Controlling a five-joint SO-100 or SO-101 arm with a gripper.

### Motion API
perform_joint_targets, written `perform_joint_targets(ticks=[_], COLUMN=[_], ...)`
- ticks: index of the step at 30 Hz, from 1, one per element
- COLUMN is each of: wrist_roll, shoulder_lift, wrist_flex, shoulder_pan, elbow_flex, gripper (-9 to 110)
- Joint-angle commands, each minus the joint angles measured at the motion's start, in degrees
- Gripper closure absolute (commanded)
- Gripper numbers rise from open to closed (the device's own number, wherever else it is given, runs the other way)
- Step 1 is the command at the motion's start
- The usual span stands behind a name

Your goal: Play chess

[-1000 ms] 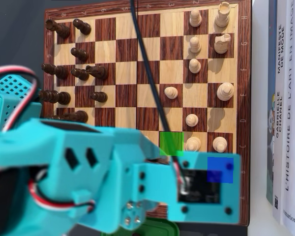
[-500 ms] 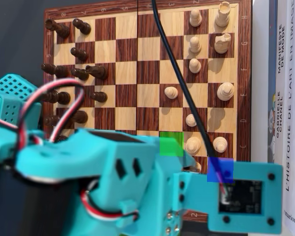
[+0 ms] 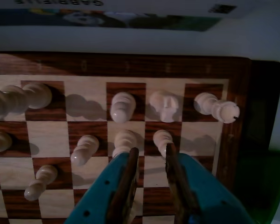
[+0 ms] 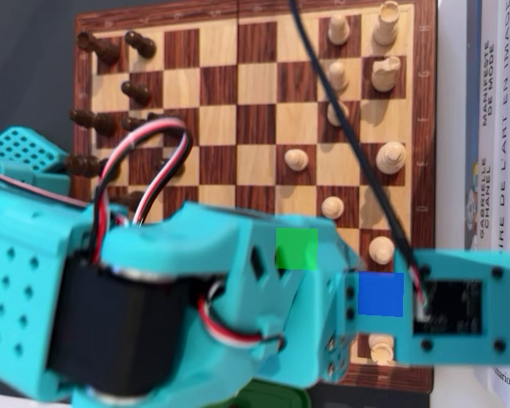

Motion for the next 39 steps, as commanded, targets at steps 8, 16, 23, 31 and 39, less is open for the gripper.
perform_joint_targets(ticks=[8, 16, 23, 31, 39], wrist_roll=[-0.26, -2.29, -2.37, -2.37, -2.72], shoulder_lift=[0.35, -7.12, -9.32, -10.2, -12.3], wrist_flex=[-0.7, -0.44, -0.62, -0.7, -2.29], shoulder_pan=[-0.44, -0.09, 0.88, 1.85, 1.85], elbow_flex=[-3.96, -12.3, -13.27, -13.27, -13.36], gripper=[88, 87, 87, 87, 87])
